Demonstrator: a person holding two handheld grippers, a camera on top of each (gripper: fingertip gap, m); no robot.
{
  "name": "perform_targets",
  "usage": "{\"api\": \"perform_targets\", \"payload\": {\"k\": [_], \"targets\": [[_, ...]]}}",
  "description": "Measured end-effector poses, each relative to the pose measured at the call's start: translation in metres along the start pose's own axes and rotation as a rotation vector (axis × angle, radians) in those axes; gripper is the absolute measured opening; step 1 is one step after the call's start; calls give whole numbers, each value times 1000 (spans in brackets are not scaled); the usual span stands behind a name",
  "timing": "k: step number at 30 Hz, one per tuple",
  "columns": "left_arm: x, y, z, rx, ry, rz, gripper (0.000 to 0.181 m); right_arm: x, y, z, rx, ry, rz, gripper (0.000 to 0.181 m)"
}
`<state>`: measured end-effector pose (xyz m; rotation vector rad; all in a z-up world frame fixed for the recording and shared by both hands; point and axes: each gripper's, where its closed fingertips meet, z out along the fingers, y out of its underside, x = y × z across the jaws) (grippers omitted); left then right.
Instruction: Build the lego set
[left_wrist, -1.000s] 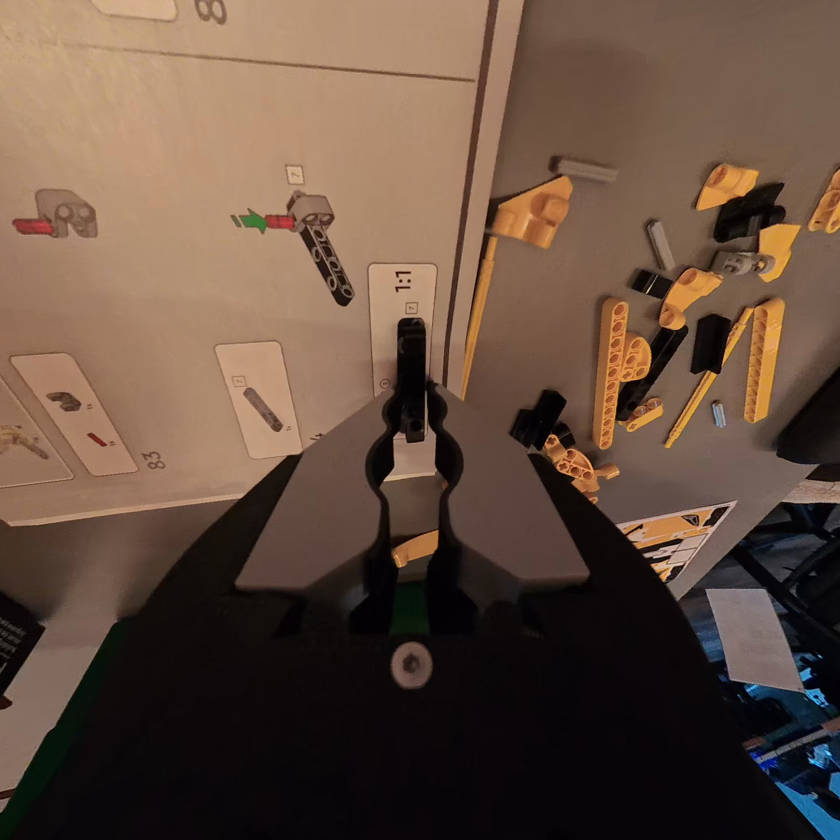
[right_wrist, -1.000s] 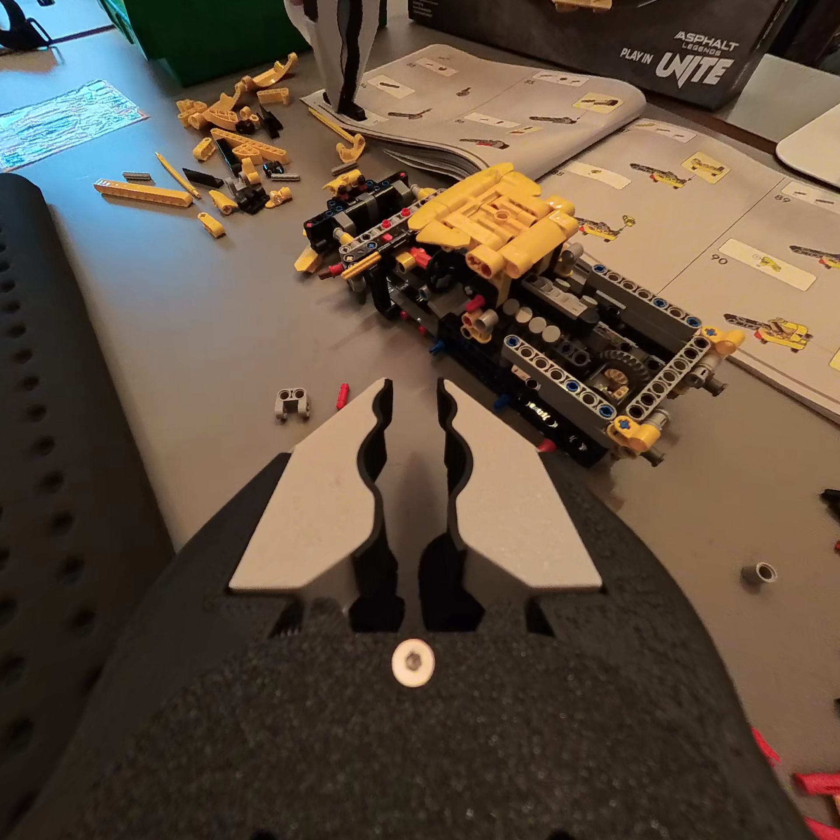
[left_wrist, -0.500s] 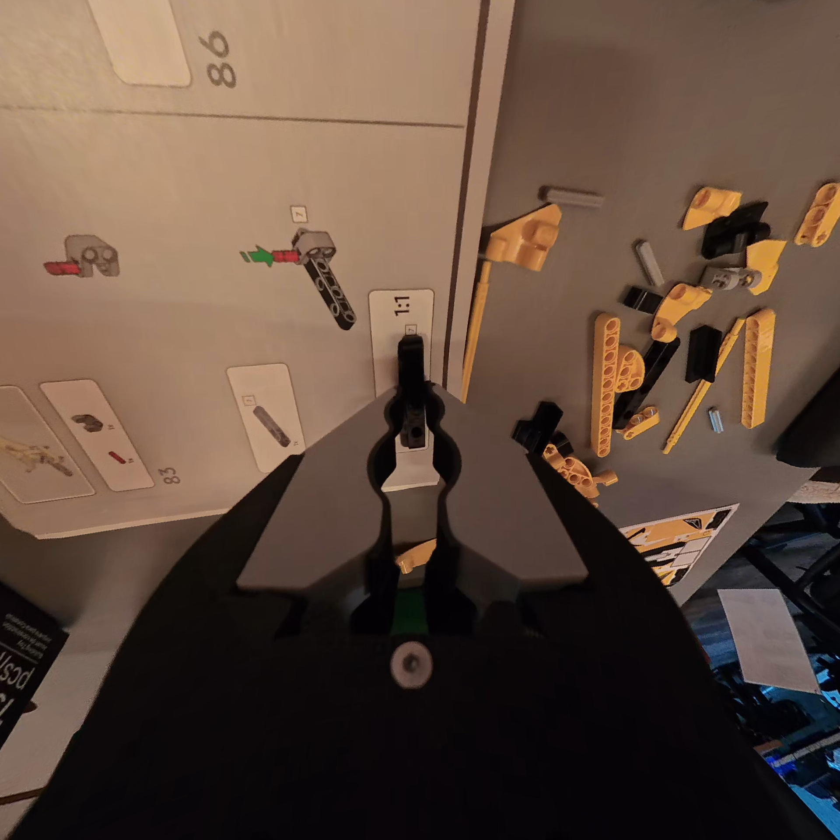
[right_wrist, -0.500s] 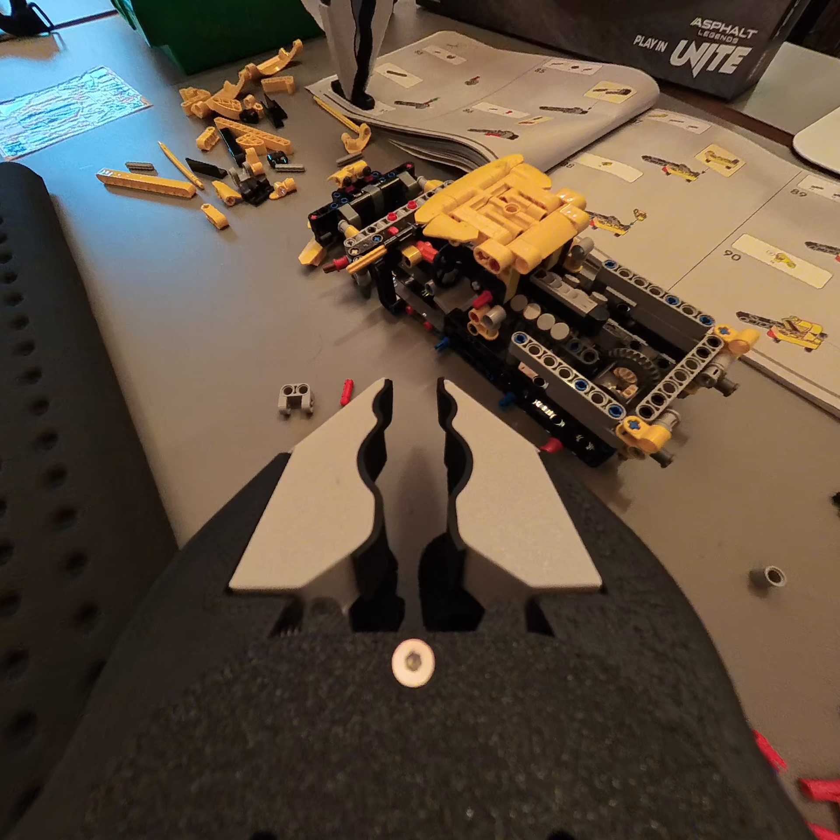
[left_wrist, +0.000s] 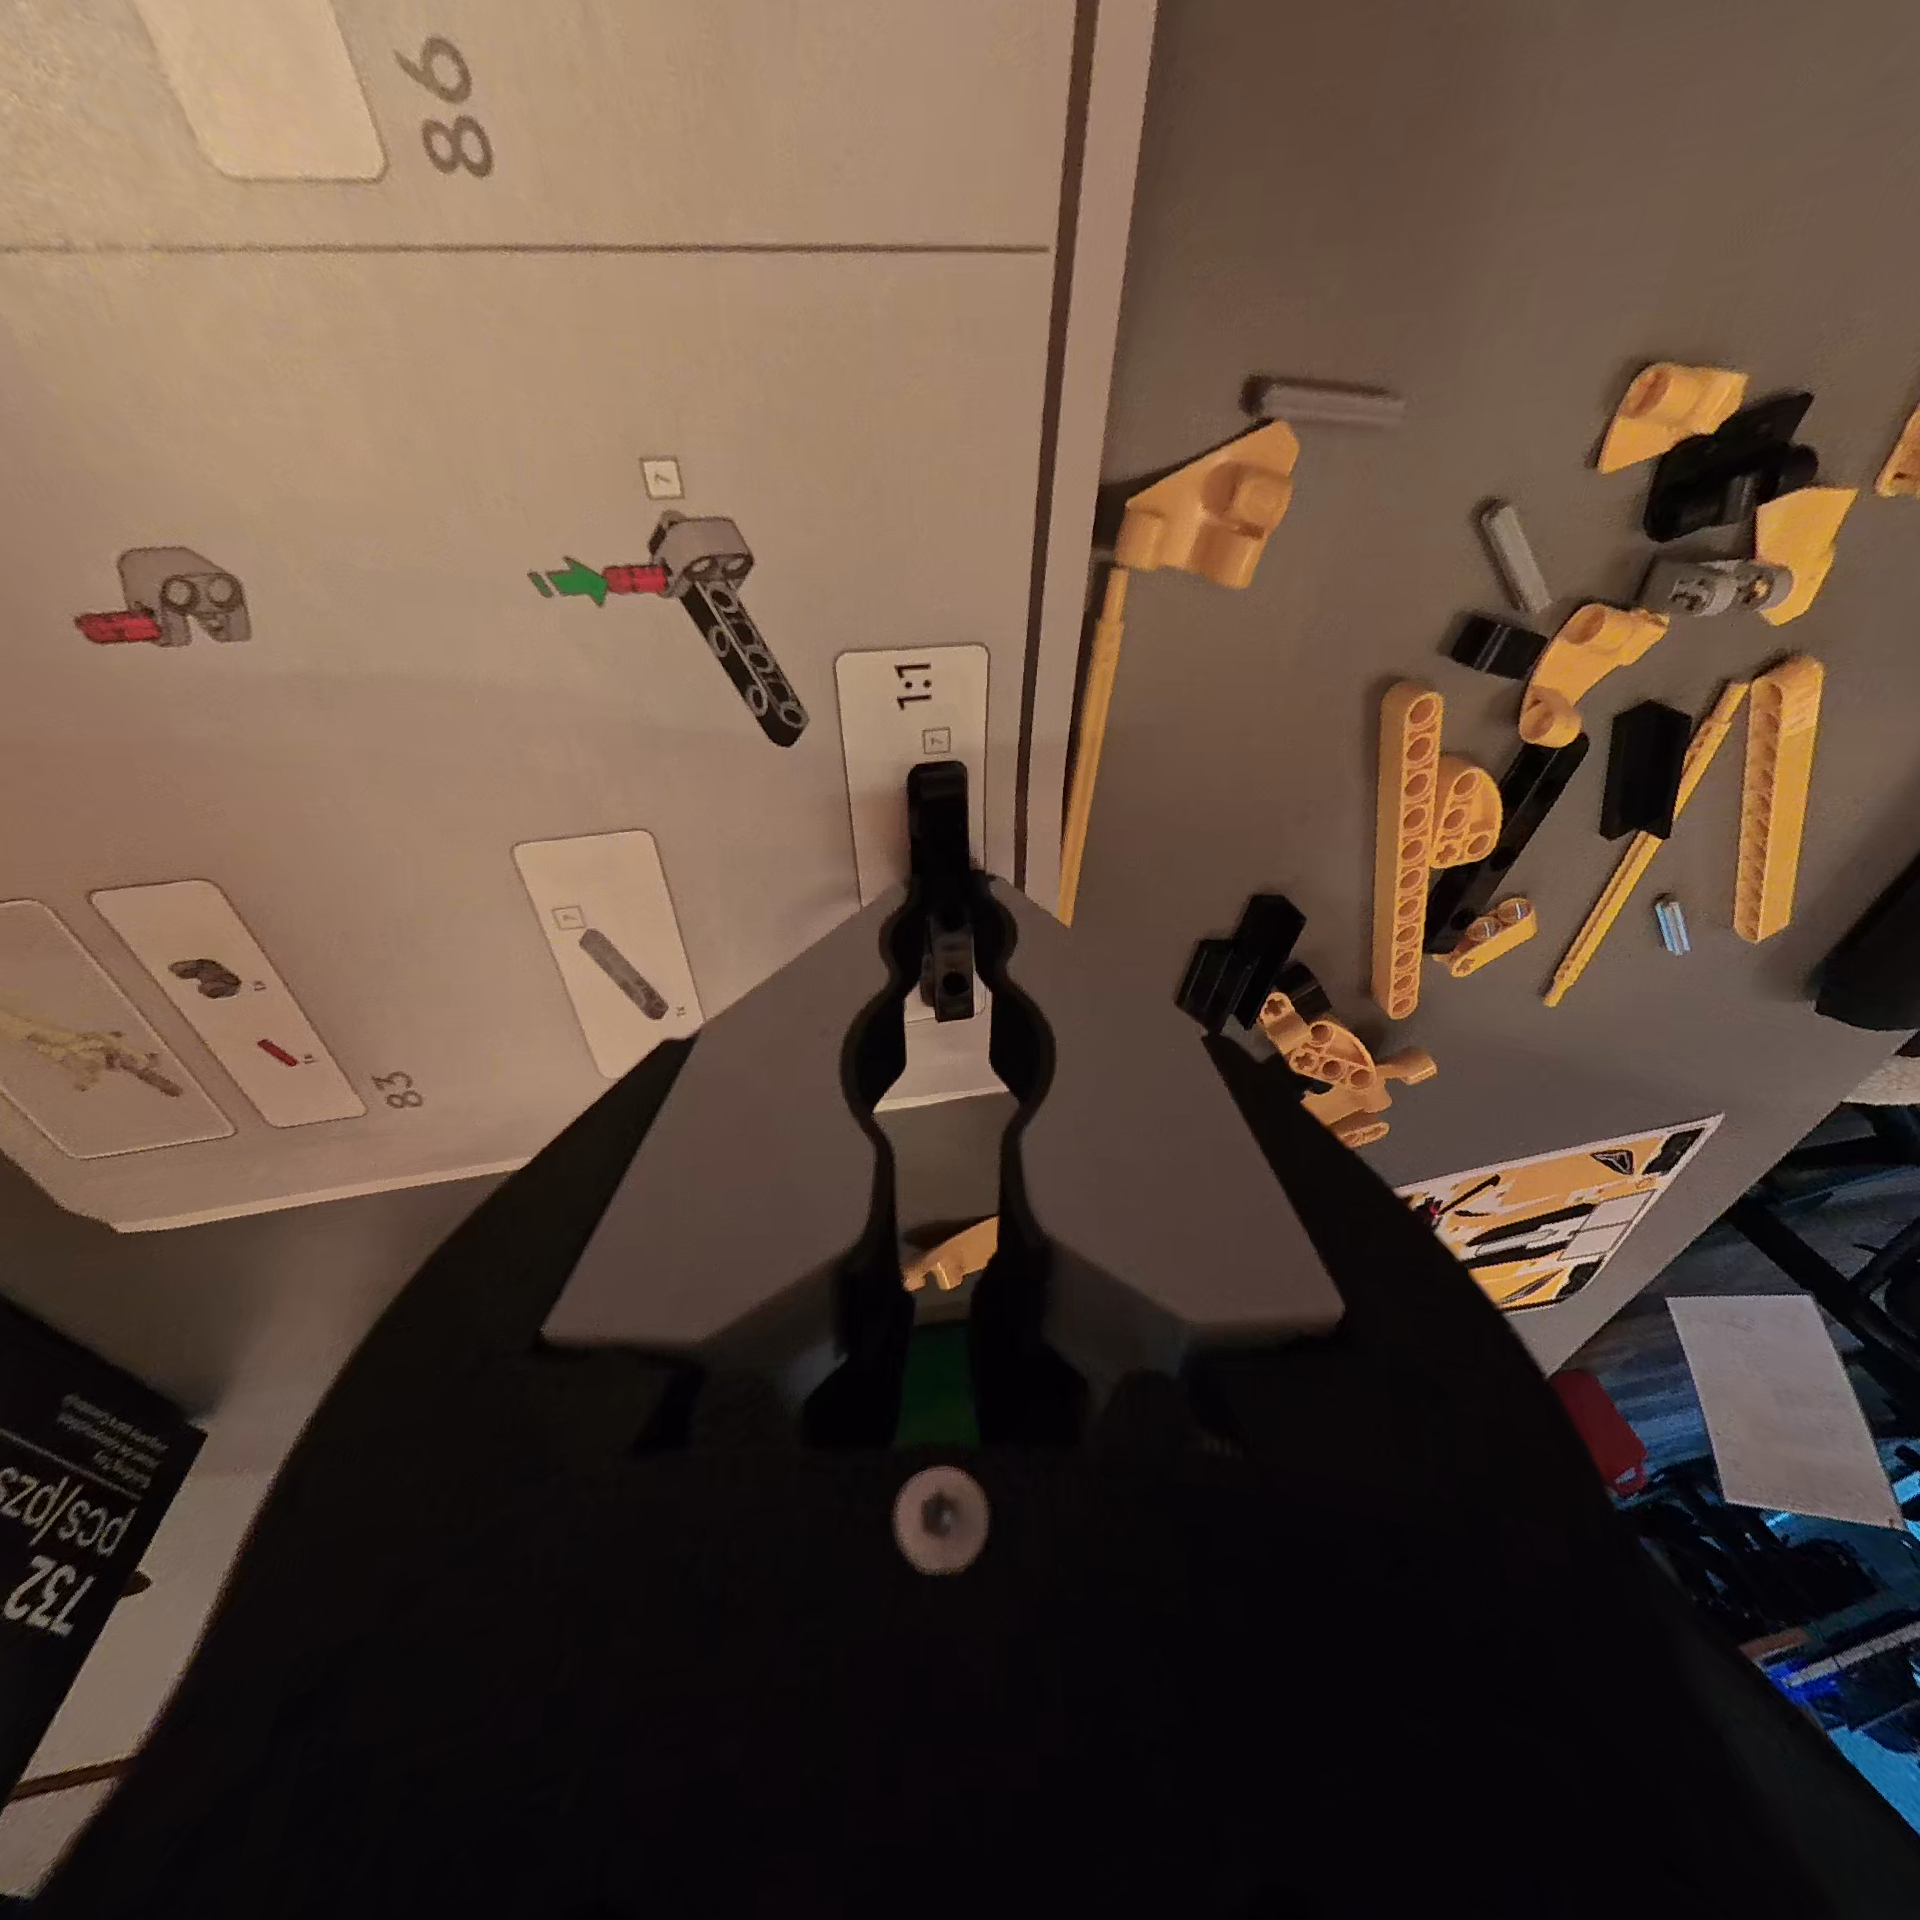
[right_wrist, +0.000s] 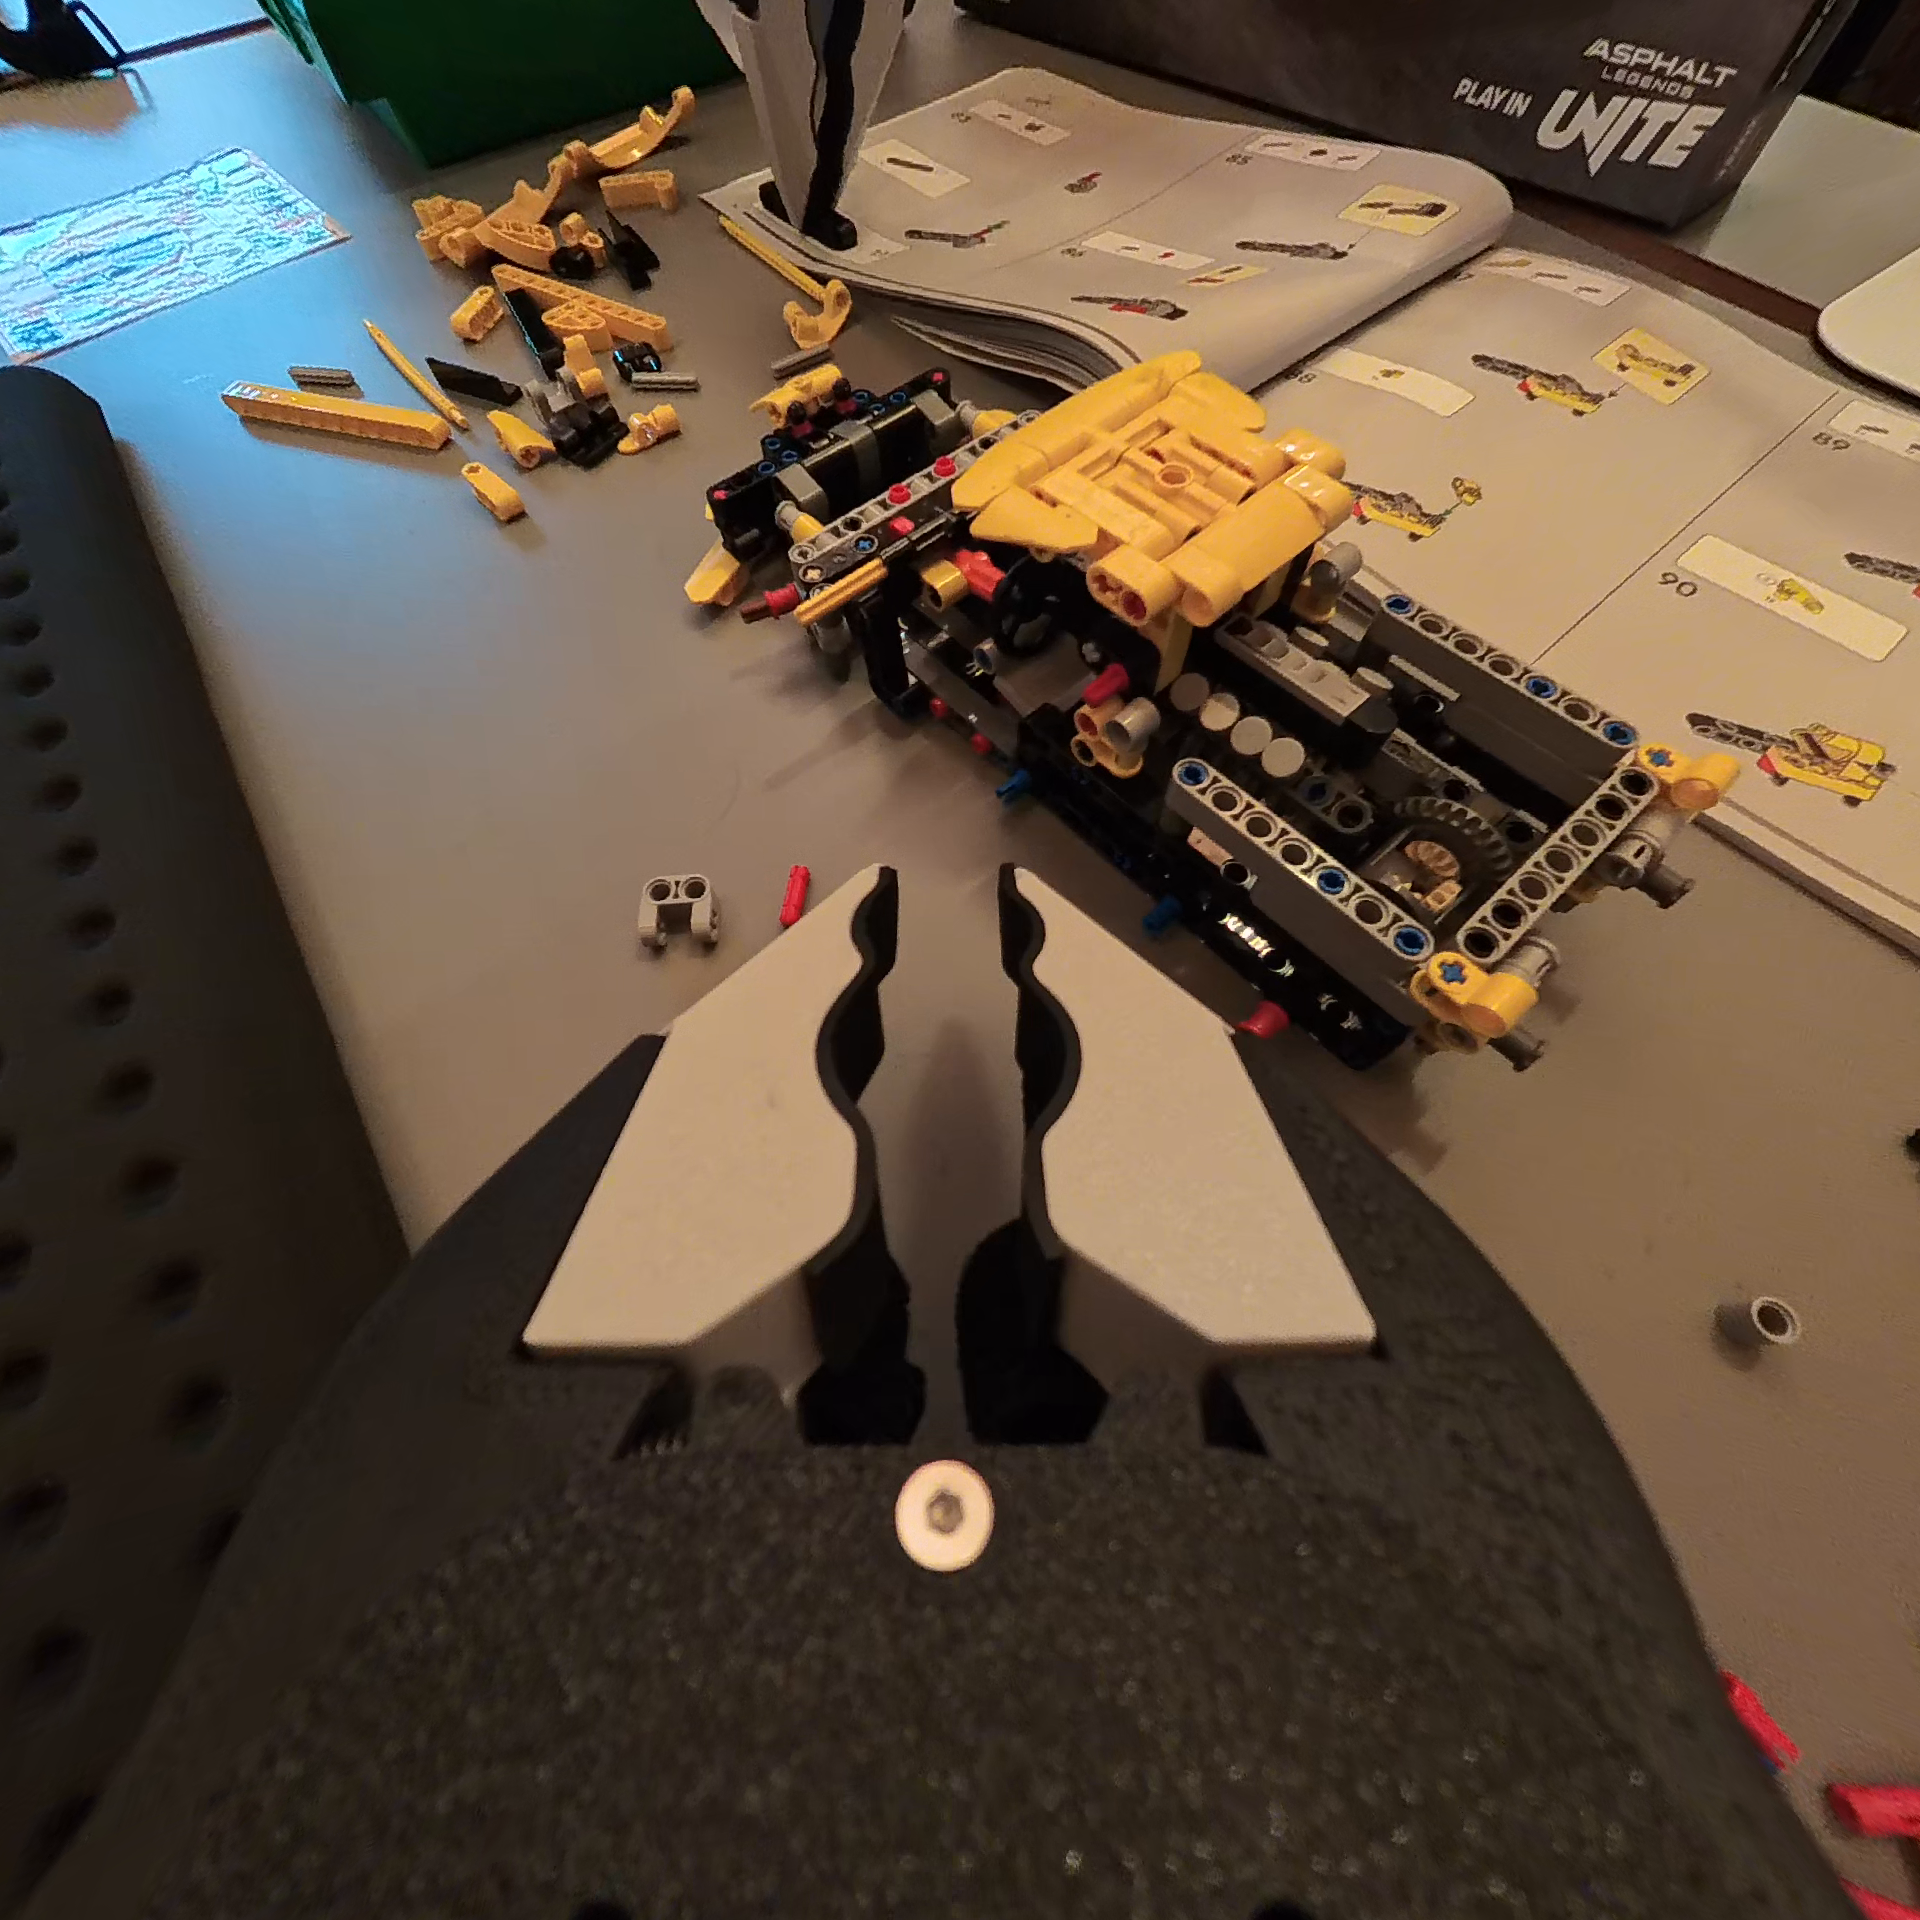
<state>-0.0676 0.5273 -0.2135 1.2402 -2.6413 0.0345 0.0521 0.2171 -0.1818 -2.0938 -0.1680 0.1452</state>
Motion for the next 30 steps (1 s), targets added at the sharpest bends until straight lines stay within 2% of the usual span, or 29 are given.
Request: {"api": "perform_targets", "payload": {"k": [13,15,16,18,20,22,24,27,30], "targets": [[-3,1,-1,8,-41,-6,7,0,0,0,0,3,-3,18],[-5,-8,-19,97,-109,-29,7,1,-1,-1,9,9,-1,18],[8,-23,-37,215,-79,-81,7,3,-2,-2,20,19,-1,18],[59,-63,-75,477,50,-169,7,6,-6,-5,42,39,1,18],[111,-99,-89,630,43,-185,7,9,-10,-8,65,54,4,18],[168,-133,-65,668,73,-198,7,11,-14,-10,84,64,2,18],[207,-160,-30,659,98,-225,8,11,-14,-11,90,64,5,18],[230,-191,-2,678,119,-293,8,10,-13,-9,81,52,10,18],[245,-220,1,714,133,-278,8,9,-14,-10,85,57,-3,17]]}}
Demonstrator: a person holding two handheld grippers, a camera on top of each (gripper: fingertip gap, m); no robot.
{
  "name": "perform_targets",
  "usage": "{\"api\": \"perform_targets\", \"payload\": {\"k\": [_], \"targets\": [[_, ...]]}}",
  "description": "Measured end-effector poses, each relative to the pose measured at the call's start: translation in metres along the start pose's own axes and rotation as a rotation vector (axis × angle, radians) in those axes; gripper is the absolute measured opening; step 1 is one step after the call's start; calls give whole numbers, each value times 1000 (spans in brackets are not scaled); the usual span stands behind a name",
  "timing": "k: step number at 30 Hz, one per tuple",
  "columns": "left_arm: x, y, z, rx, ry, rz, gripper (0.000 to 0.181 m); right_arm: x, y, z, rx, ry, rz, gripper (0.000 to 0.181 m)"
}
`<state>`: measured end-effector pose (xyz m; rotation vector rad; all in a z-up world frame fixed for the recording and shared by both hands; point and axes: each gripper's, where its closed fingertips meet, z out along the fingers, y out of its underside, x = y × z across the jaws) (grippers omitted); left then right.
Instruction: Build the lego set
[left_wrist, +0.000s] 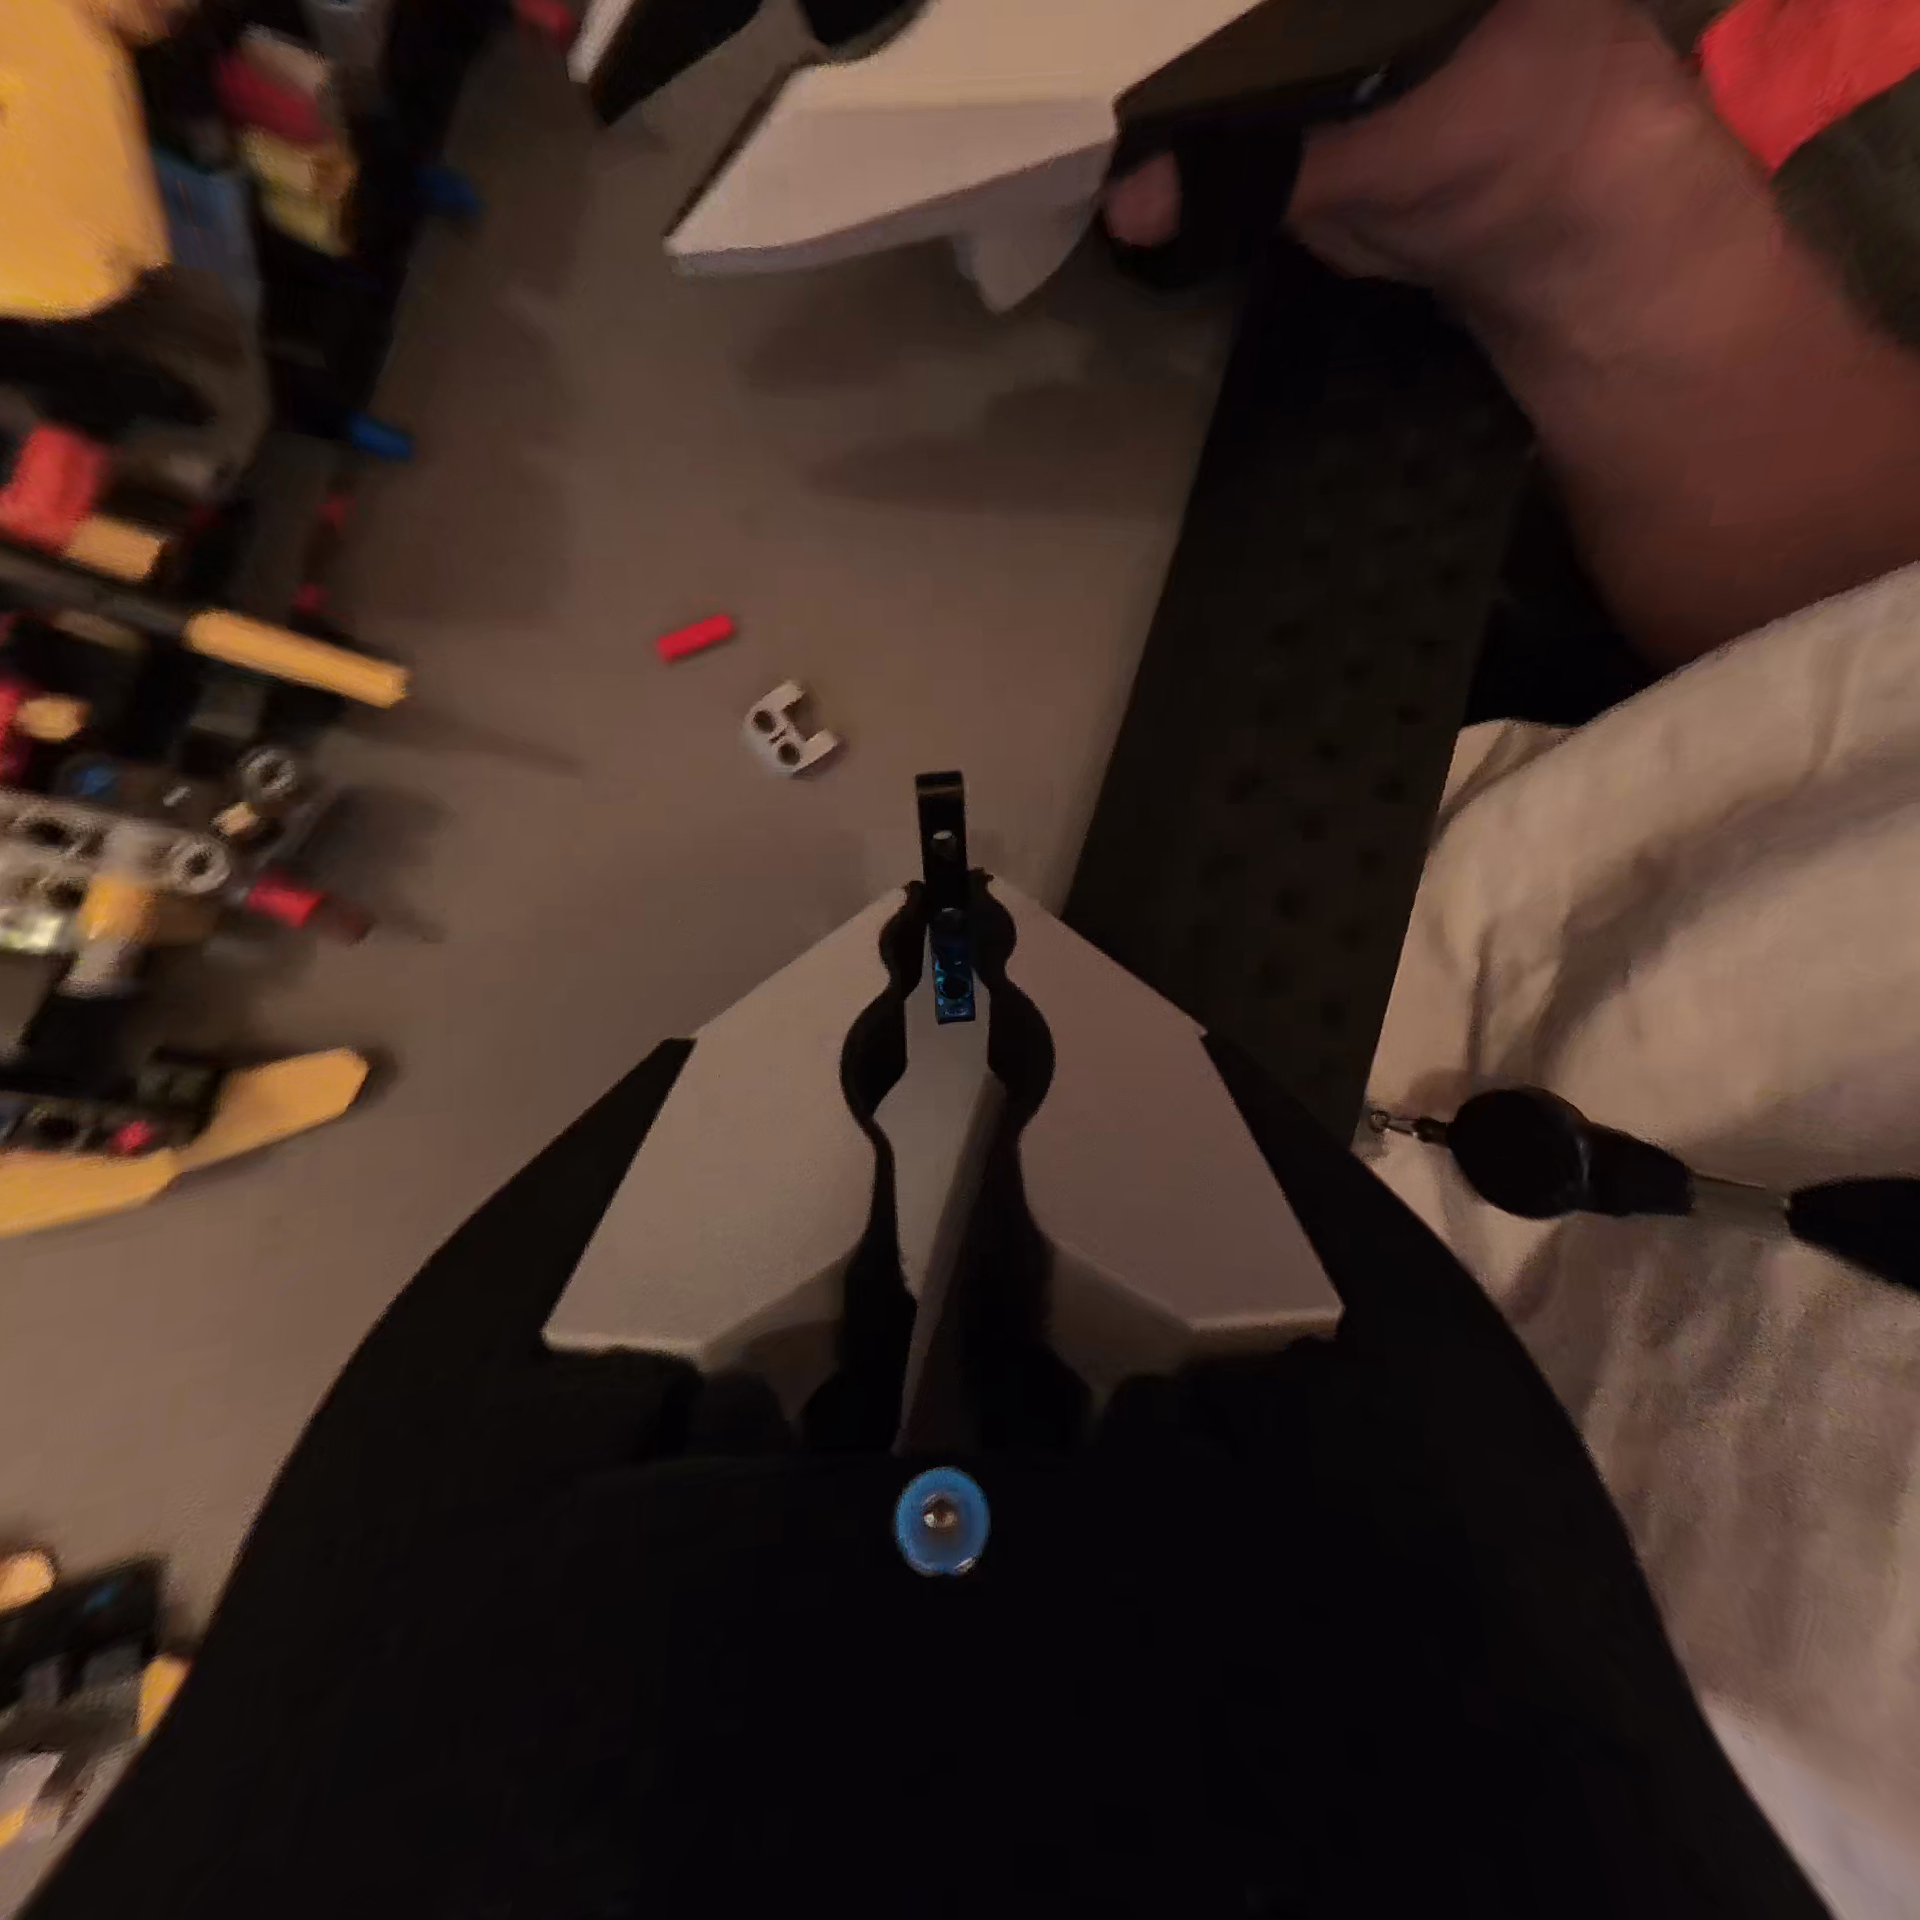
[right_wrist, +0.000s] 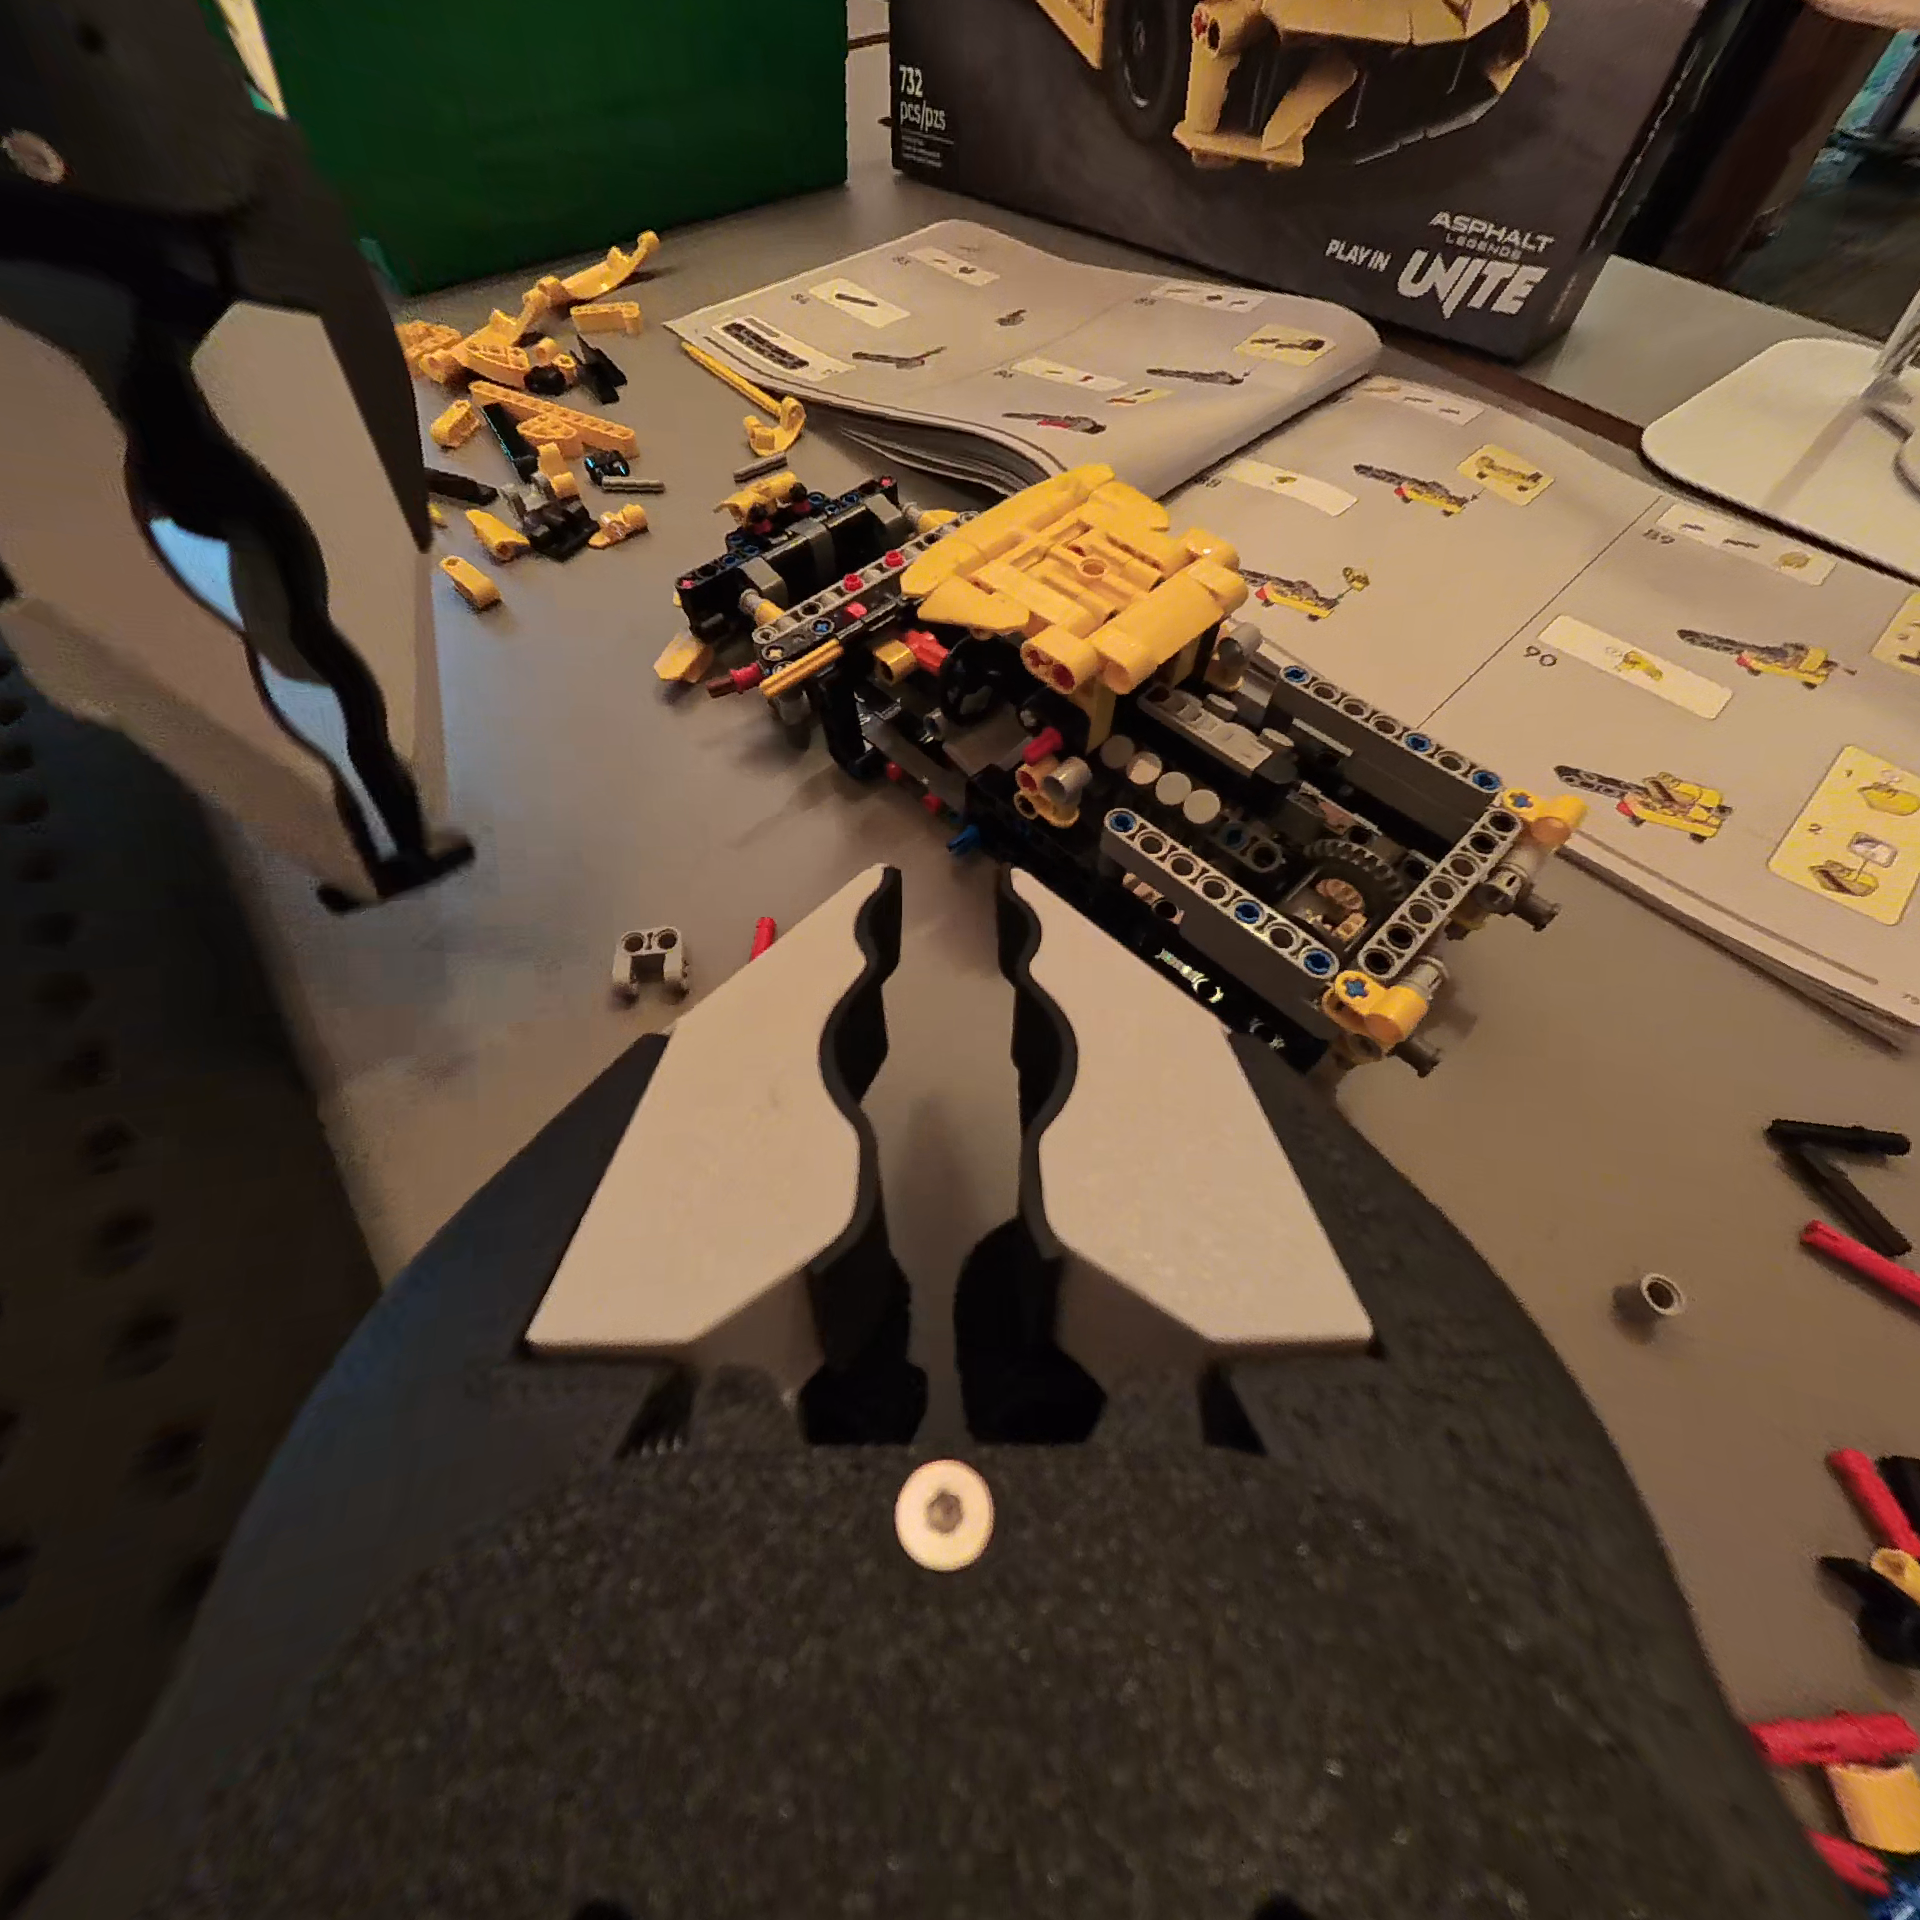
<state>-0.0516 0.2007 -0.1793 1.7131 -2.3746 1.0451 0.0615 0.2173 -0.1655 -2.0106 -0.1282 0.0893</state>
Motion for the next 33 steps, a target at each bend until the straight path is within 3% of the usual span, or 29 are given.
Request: {"api": "perform_targets", "payload": {"k": [4,9,15,22,24,26,30,33], "targets": [[15,-13,31,-71,-25,96,8,4,-1,-1,3,24,-2,16],[10,-34,55,-97,-86,122,8,40,-14,-22,95,227,14,17],[5,-43,71,-122,-122,136,8,44,-15,-24,126,201,98,18],[4,-48,74,-39,-141,126,12,42,-11,-20,95,193,85,18],[6,-54,68,35,-130,126,27,42,-11,-20,96,195,80,18],[11,-61,50,159,-105,116,27,41,-10,-20,94,191,84,18],[3,-64,-8,441,-91,66,27,41,-10,-20,96,184,91,18],[-30,-50,-57,632,-194,25,27,40,-9,-18,86,177,90,18]]}}
